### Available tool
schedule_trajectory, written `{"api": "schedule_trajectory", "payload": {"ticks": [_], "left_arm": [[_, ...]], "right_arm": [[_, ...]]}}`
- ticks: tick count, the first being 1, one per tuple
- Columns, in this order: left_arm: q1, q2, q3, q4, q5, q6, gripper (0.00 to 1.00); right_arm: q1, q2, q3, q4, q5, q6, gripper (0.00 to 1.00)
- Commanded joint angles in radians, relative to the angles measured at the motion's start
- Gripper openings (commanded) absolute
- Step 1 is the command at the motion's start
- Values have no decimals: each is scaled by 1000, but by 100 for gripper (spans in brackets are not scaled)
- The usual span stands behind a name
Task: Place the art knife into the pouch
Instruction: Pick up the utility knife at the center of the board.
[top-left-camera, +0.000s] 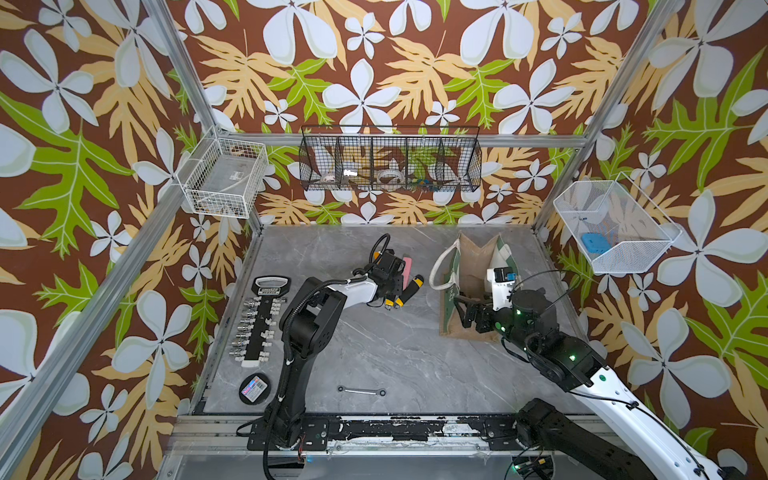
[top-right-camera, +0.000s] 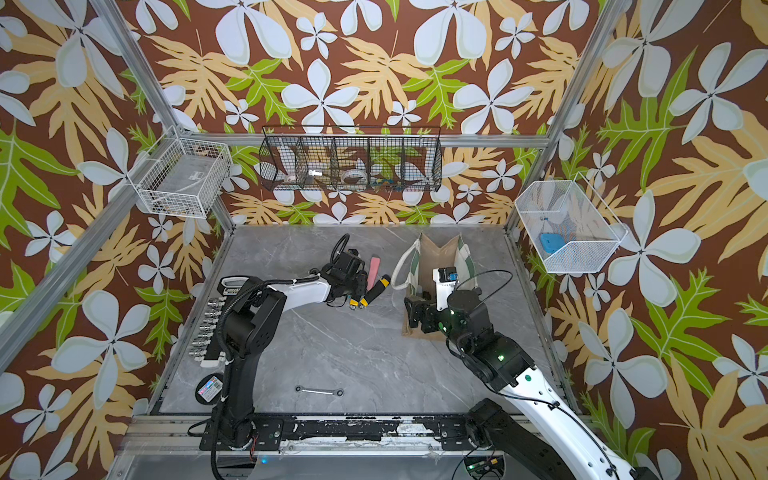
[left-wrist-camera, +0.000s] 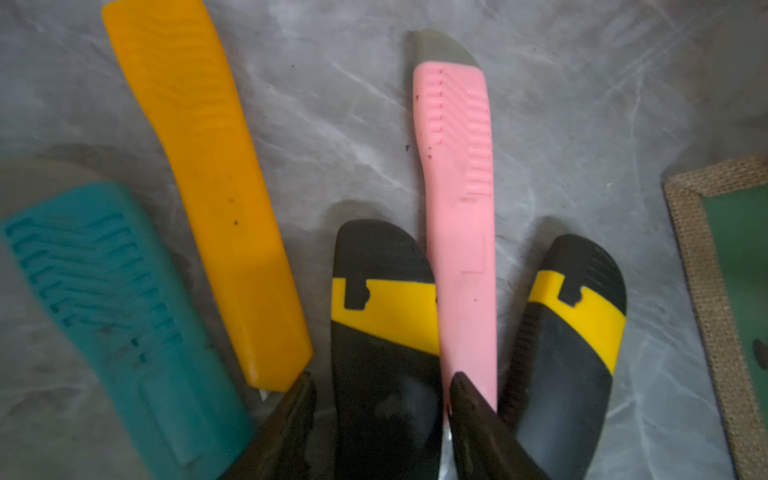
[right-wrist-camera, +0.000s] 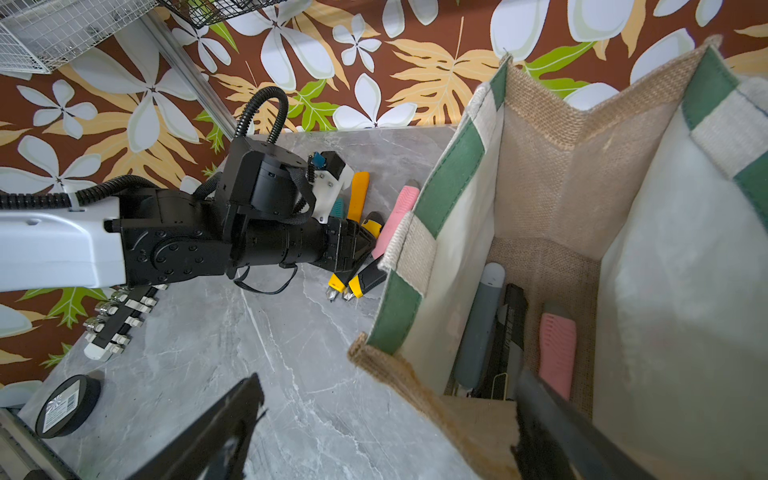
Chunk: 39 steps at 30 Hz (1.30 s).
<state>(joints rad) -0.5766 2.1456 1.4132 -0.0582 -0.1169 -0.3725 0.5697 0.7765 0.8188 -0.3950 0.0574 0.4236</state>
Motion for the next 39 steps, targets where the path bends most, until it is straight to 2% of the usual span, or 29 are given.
{"api": "schedule_trajectory", "payload": {"ticks": [1,4,10,14,19,30,36,39], "left_arm": [[-5,22,8,-90,-46,19,52],[-12,29,10,-106,-88,32,51],[-17,31,-3,-115,-100,36,46],[-20,20,-20,-114,-115,30,36],[-22,-13,-38,-107,-101,34,36],[-22,-151,-77,-98,-34,22,33],[-28,-265,-104,-98,4,25,33],[-51,-331,-106,-100,-12,39,33]], "right_arm": [[1,-3,-1,18,19,13,95],[1,-1,2,13,28,15,95],[1,-4,5,10,46,15,94],[2,-5,6,6,58,17,94],[0,-7,11,4,60,23,94],[1,-1,15,33,22,40,93],[0,2,20,58,-17,33,93],[1,5,20,75,-25,28,93]]}}
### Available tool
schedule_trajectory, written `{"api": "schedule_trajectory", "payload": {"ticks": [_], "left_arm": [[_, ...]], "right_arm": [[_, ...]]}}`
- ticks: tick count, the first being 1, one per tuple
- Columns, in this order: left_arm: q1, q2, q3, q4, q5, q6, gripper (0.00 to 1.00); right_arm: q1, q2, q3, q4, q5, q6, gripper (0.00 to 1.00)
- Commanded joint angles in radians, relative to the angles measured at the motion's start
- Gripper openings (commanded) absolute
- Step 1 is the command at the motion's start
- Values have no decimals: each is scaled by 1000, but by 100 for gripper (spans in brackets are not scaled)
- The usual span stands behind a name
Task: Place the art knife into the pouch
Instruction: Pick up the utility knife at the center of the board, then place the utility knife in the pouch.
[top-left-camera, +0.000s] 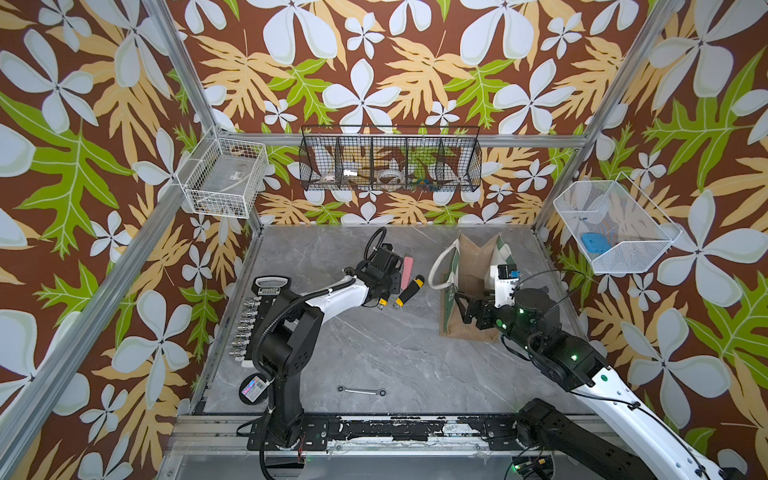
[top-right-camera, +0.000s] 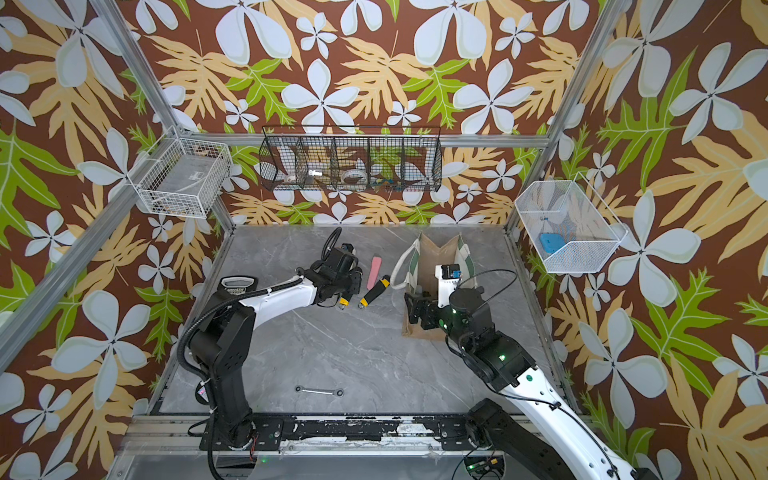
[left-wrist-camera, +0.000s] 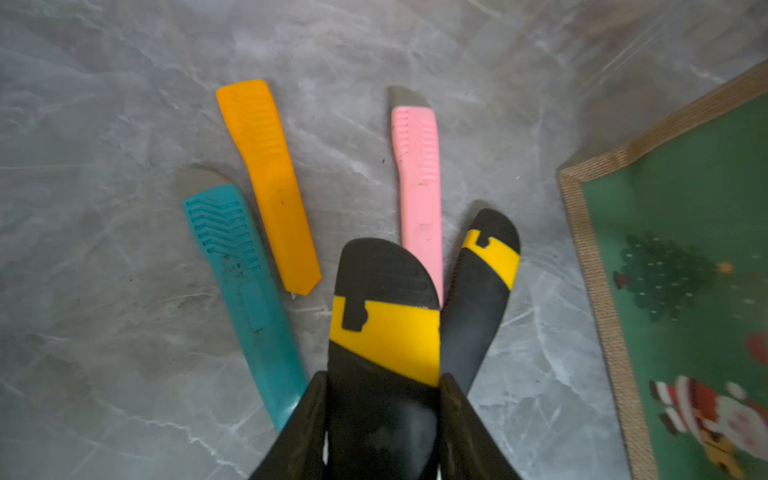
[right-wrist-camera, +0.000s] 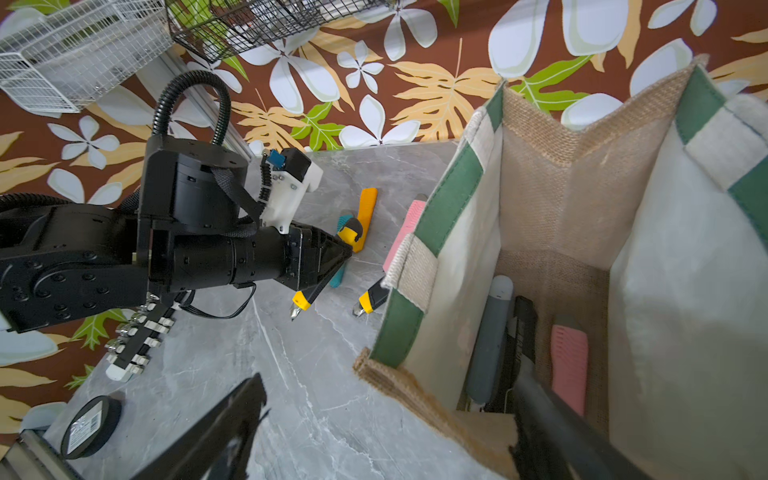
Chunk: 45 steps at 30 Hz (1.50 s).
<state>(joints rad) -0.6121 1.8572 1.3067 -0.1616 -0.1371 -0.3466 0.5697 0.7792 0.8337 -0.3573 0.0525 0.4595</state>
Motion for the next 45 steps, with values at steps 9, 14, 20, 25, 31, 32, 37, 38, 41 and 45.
{"api": "schedule_trajectory", "payload": {"ticks": [9,14,20,25,31,32,37,38,41,45], "left_arm": [[-90,-174,110,-51,38,28,31],[-170,-175,256,-128,39,56,31],[-252,-121,412,-140,73,77,30],[-282,-23,554,-129,150,70,30],[-314,92,699,-109,200,69,30],[-315,104,711,-99,210,66,30],[-321,166,708,-3,267,45,29],[-319,180,711,5,273,39,29],[-320,225,718,14,295,27,29],[-319,257,709,10,298,21,30]], "right_arm": [[1,11,28,48,7,-23,92],[2,1,82,-17,104,-69,92],[1,-43,122,-59,180,-94,91],[1,-99,107,-69,212,-83,91],[1,-172,62,-84,231,-41,91],[0,-181,54,-85,232,-36,91],[1,-208,35,-92,246,-17,91],[1,-207,35,-92,240,-17,91],[1,-200,38,-89,232,-16,91],[1,-189,38,-94,237,-19,91]]}}
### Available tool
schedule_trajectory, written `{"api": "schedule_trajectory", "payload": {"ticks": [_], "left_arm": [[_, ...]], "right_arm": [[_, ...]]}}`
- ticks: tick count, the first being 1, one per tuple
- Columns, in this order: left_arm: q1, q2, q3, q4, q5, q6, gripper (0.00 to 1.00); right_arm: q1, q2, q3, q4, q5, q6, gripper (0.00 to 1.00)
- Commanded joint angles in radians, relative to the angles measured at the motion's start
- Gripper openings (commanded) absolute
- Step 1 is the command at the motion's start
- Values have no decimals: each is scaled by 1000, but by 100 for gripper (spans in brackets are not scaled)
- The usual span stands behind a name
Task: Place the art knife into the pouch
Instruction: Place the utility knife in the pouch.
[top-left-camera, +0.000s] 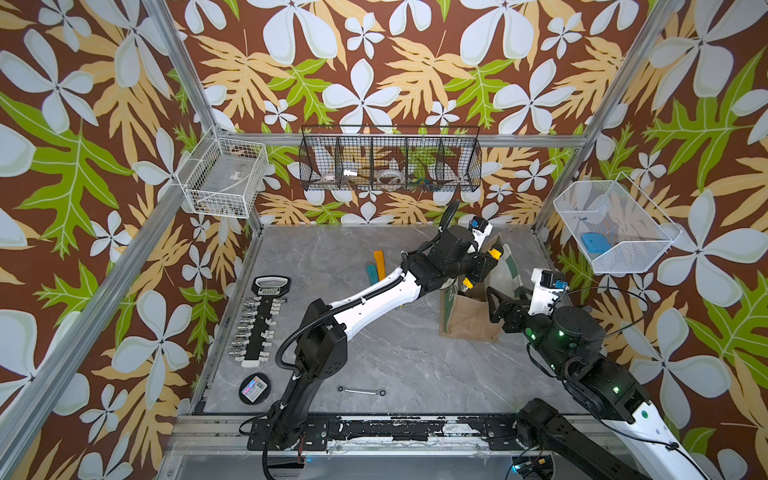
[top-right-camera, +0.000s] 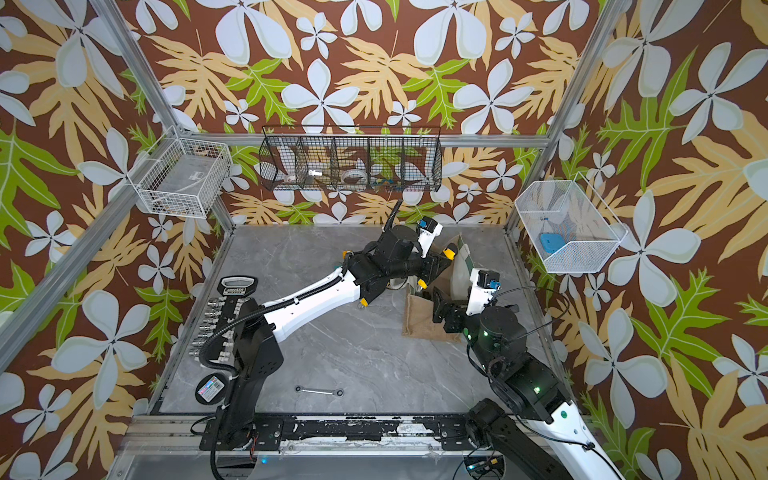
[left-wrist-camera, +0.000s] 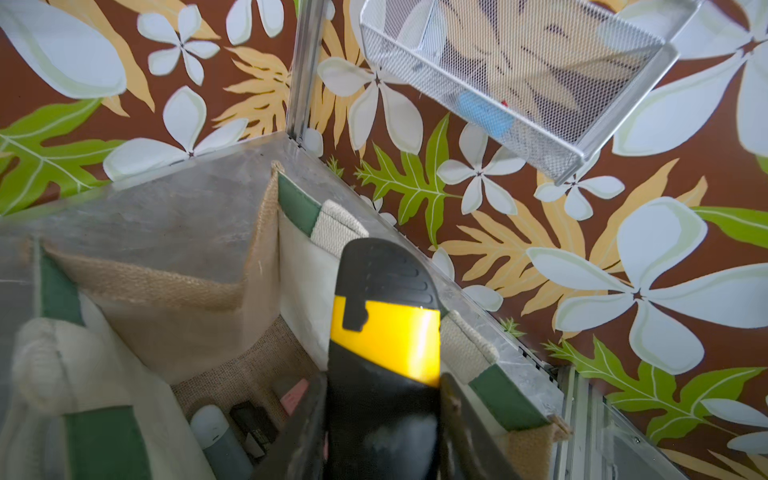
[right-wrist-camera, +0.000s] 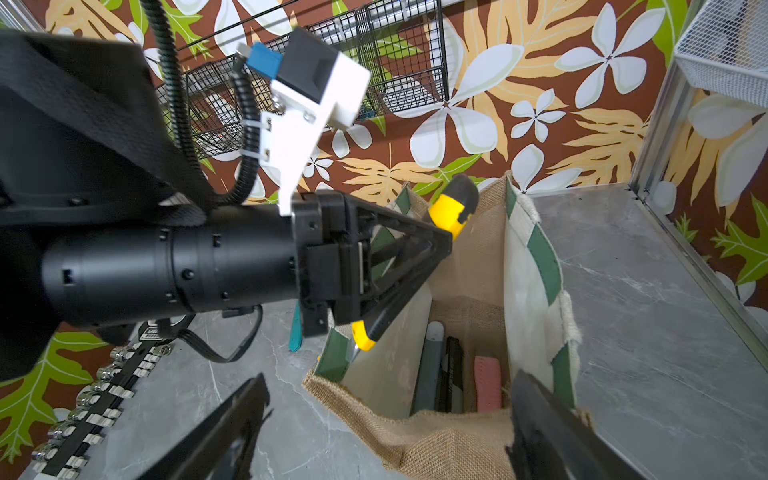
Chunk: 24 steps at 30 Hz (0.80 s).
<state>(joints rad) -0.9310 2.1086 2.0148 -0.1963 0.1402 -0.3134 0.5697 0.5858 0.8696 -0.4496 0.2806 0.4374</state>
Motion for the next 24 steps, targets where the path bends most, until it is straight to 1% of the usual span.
{"api": "schedule_trajectory", "payload": {"ticks": [1,6,8,9,13,14,15,19,24], "left_arm": [[-2,7,-6,43,20,-10,31],[-1,20,-20,40,12,-2,34],[0,33,-9,29,24,0,41],[3,44,8,17,29,-5,46],[19,59,41,1,68,-23,72],[21,54,42,6,73,-25,84],[23,47,41,9,71,-24,99],[24,11,34,3,25,-12,100],[46,-58,-19,3,12,-18,100]], "right_arm": [[1,7,0,-1,9,5,91],[1,12,-9,3,10,7,91],[1,12,-12,4,11,6,91],[1,13,-14,5,10,6,92],[1,22,-14,7,-21,-10,99],[1,28,-12,4,-26,-11,100],[1,33,-10,1,-27,-11,100],[1,49,1,-20,-22,-16,100],[1,55,10,-14,-42,-25,100]]}}
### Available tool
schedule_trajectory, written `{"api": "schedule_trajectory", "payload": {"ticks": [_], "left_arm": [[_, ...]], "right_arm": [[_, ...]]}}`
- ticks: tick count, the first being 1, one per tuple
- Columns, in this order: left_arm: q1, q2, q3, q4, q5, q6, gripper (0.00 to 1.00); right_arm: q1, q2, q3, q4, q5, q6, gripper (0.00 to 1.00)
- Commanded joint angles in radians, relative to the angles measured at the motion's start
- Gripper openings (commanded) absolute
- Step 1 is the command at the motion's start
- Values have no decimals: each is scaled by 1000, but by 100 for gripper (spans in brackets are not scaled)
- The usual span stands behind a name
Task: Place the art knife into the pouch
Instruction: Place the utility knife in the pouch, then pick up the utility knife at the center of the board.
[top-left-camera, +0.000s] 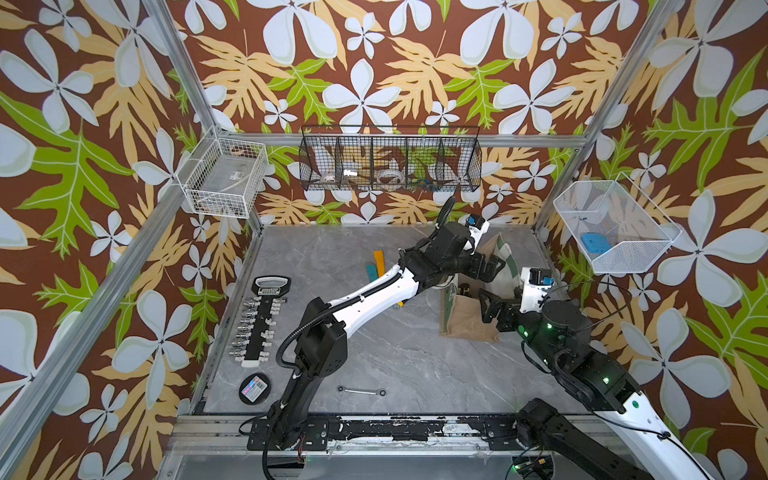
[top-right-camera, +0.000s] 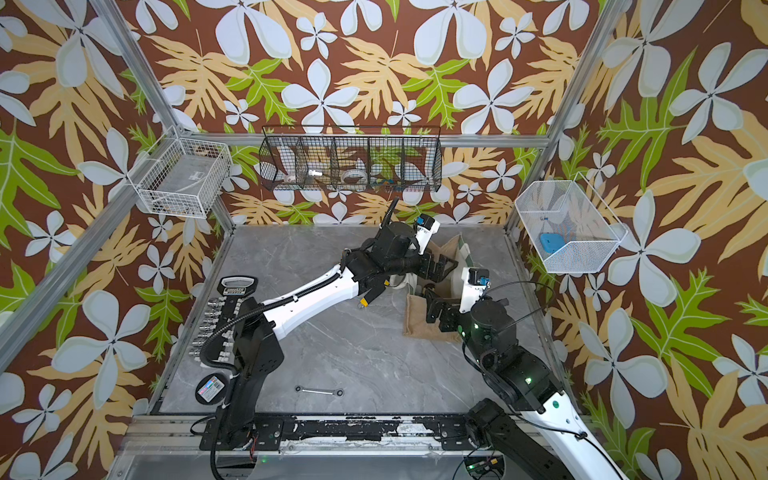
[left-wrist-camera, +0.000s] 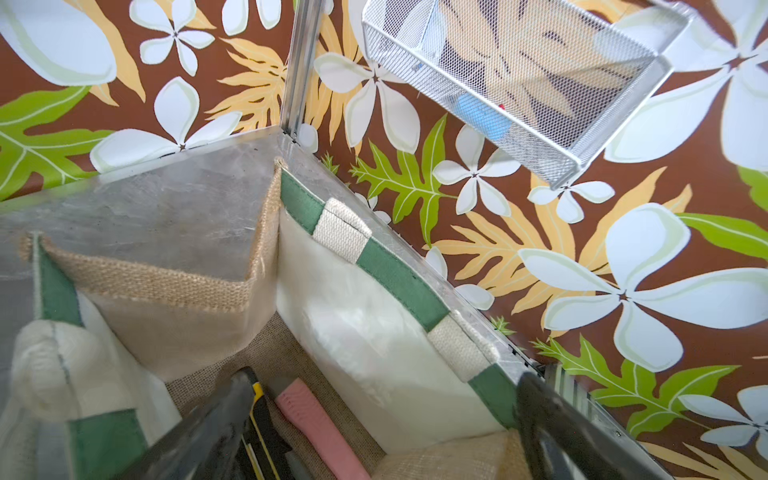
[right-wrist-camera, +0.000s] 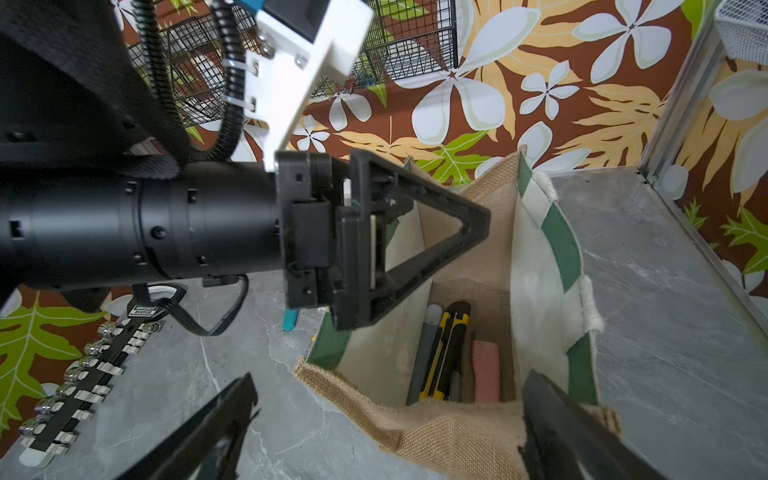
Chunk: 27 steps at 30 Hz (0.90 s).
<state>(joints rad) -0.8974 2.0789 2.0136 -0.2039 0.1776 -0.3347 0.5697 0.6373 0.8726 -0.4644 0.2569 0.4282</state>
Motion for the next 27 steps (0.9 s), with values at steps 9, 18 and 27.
{"api": "schedule_trajectory", "payload": {"ticks": [9,18,27], "left_arm": [[72,-304,-311,98,-153,21,100],[137,-671,-772,242,-243,-31,100],[292,-1066,-1262,370,-172,-215,100]], "right_arm": [[1,60,54,26,-42,-19,97],[2,238,168,62,-113,-14,91],[129,521,287,127,-105,-29,87]]}}
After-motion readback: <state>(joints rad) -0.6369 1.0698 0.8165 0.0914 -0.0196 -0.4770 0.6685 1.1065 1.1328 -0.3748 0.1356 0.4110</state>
